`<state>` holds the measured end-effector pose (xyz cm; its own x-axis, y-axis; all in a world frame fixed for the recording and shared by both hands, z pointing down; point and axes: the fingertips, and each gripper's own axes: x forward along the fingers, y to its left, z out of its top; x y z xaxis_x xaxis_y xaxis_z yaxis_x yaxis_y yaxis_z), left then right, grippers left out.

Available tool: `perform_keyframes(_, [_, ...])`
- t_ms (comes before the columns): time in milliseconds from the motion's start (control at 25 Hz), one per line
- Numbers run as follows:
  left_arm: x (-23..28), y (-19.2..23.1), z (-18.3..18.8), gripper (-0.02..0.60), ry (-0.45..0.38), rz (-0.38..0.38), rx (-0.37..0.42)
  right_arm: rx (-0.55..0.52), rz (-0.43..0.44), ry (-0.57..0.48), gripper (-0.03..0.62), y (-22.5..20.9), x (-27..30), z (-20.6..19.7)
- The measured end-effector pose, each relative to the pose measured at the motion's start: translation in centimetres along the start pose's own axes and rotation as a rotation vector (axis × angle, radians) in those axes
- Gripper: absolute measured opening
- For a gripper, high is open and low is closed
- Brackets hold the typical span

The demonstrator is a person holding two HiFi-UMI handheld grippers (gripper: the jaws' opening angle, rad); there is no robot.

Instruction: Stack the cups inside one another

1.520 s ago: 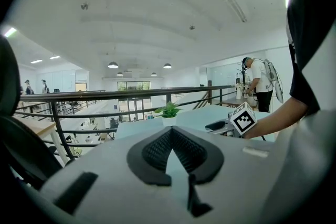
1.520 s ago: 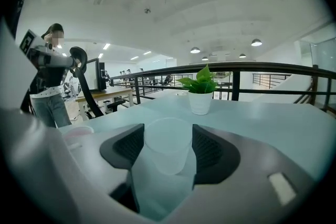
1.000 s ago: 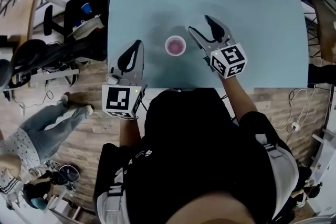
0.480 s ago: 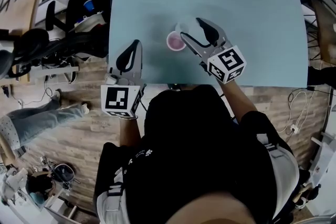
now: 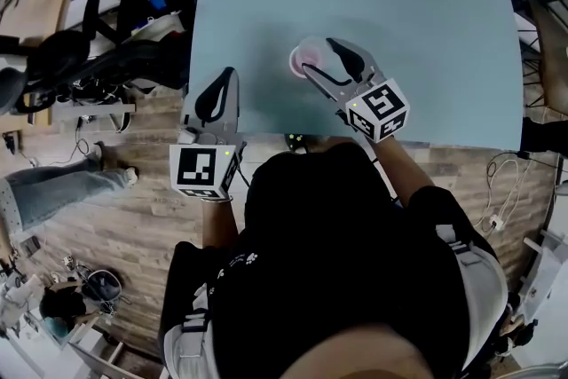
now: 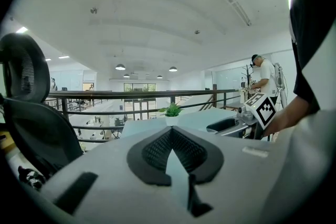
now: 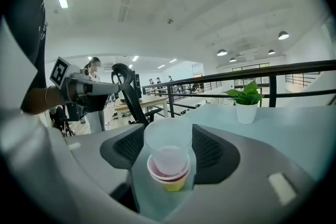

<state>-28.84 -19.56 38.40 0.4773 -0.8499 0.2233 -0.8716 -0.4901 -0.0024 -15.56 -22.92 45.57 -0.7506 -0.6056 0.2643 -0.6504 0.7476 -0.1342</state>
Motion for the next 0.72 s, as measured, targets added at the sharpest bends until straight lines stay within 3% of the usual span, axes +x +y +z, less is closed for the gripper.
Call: perform_keyframes(720, [-4.6,1.7,-1.7,-0.012,0.018,0.091,-0.032,-0.035,-0.005,0.129,0.29,1.0,2.1,-4.5])
